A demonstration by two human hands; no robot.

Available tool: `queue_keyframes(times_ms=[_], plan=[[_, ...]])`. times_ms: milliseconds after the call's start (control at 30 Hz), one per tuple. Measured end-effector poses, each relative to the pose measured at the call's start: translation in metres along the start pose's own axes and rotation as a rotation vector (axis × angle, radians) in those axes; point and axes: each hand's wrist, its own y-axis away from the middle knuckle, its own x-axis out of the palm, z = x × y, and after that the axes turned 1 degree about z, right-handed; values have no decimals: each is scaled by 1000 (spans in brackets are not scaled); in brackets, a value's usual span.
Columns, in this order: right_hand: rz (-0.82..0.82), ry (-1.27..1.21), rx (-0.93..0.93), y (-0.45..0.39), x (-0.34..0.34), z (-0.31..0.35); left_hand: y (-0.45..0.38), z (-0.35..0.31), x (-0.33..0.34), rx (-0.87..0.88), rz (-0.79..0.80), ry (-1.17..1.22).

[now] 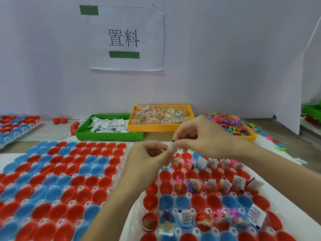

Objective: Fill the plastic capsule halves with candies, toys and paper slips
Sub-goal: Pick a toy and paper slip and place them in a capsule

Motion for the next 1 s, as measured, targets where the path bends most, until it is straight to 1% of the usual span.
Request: queue_keyframes(times_ms=[67,167,233,300,433,633,1000], plan=[[0,-13,25,6,-7,-1,-2,0,-3,14,-64,3],[135,-13,56,17,-10,0,-6,2,-7,30,-137,5],[213,56,47,23,-3,2,-7,3,-9,42,-170,-3],[239,127,24,26,3,4,-8,4,-9,61,-196,-15],[301,193,22,26,9,5,-8,5,-10,81,-220,-16],[332,207,28,27,17,4,-8,5,-10,95,-218,-16],[372,332,-31,29,24,1,-7,3,-10,117,-219,-35]])
